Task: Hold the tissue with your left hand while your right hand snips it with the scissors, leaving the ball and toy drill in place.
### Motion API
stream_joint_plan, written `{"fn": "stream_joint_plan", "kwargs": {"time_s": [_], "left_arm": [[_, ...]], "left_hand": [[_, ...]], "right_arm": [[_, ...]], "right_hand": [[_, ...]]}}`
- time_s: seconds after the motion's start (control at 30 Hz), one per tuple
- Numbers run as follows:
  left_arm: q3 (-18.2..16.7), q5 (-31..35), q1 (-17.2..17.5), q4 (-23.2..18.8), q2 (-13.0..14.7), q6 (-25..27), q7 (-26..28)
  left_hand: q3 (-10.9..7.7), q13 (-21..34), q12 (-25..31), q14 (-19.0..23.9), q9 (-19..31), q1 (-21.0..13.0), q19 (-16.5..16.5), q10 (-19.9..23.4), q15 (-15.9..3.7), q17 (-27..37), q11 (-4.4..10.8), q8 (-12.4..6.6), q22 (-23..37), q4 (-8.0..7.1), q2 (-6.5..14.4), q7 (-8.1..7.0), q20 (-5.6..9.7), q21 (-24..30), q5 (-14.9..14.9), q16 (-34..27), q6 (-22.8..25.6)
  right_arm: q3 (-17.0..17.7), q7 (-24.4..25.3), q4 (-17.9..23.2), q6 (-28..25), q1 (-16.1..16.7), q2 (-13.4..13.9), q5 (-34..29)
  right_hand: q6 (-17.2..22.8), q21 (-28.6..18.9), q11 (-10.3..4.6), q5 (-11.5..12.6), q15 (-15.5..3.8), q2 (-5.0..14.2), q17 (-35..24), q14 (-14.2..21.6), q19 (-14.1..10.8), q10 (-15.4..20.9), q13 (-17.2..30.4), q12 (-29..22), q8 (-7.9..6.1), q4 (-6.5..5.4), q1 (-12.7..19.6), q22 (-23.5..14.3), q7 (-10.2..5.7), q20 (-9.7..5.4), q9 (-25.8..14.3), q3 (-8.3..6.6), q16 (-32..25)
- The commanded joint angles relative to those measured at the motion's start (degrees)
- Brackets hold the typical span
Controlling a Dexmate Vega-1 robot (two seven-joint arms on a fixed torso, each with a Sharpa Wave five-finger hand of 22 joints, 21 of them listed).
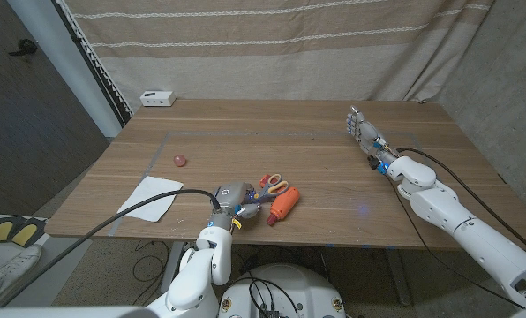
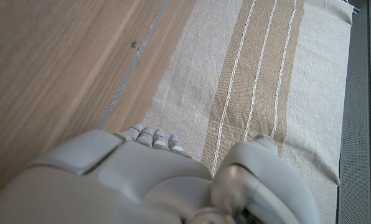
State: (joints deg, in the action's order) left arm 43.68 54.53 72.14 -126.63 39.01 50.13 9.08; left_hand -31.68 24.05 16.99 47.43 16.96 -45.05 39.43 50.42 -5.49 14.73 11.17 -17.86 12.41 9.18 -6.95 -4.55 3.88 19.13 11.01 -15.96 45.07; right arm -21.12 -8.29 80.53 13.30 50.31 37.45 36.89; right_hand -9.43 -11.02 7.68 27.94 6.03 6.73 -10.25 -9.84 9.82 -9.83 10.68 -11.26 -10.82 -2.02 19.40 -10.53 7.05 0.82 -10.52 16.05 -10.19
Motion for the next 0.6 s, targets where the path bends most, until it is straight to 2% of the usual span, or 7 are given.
{"fn": "stream_joint_plan", "kwargs": {"time_s": [0.03,0.17,0.4,0.6], "left_arm": [[0.2,-3.4,-0.4,0.6,0.5,-1.0,3.5],[0.6,-3.8,-0.7,0.6,1.2,-1.6,3.8],[1.5,-4.2,-1.6,0.9,1.3,-1.3,3.7],[2.4,-4.0,-2.2,1.0,1.3,-0.5,3.1]], "left_hand": [[-1.28,-1.2,0.1,2.0,-1.3,-1.2,2.6,2.3,-7.50,-0.2,0.06,-0.27,0.0,0.11,0.0,-1.03,5.20,1.3,-0.3,-0.1,3.0],[-1.64,-1.7,-0.1,2.5,-1.8,-1.4,2.8,2.8,-7.47,-0.5,0.27,-0.35,-0.1,0.14,-0.2,-1.62,5.32,1.5,-0.4,0.1,4.2],[-1.90,-2.2,-0.3,3.0,-2.3,-1.5,3.3,3.2,-7.49,-0.7,0.32,-0.26,-0.1,0.14,-0.4,-1.69,5.49,1.8,-0.5,0.3,4.9],[-2.74,-3.3,-0.4,5.0,-3.5,-1.9,3.9,5.2,-7.58,-1.0,0.28,-0.30,-0.2,0.02,-0.4,-2.13,5.75,2.2,-0.6,0.2,7.2]], "right_arm": [[-0.5,-0.2,-0.6,-0.5,-0.9,-0.5,-0.1],[-0.6,-0.3,-0.7,-0.4,-1.0,-0.4,-0.2],[-0.5,-0.1,-0.6,-0.6,-0.9,-0.3,-0.2],[-0.6,-0.5,-0.9,-0.4,-1.0,-0.3,-0.2]], "right_hand": [[-2.0,-0.4,0.21,-0.1,-0.13,0.27,-0.2,-10.3,5.3,-5.5,0.1,-0.4,-0.31,0.03,0.3,-0.1,0.66,0.26,-0.3,-0.12,-0.3],[-2.0,-0.4,0.23,-0.1,-0.13,0.31,-0.2,-10.3,5.3,-5.5,0.1,-0.4,-0.34,0.04,0.4,-0.1,0.66,0.27,-0.3,-0.15,-0.3],[-2.0,-0.4,0.20,-0.1,-0.13,0.37,-0.2,-10.3,5.3,-5.5,0.1,-0.4,-0.34,0.08,0.4,-0.1,0.67,0.28,-0.3,-0.22,-0.3],[-2.0,-0.4,0.19,-0.1,-0.13,0.40,-0.1,-10.3,5.3,-5.5,0.1,-0.5,-0.35,0.11,0.5,-0.1,0.65,0.23,-0.3,-0.27,-0.3]]}}
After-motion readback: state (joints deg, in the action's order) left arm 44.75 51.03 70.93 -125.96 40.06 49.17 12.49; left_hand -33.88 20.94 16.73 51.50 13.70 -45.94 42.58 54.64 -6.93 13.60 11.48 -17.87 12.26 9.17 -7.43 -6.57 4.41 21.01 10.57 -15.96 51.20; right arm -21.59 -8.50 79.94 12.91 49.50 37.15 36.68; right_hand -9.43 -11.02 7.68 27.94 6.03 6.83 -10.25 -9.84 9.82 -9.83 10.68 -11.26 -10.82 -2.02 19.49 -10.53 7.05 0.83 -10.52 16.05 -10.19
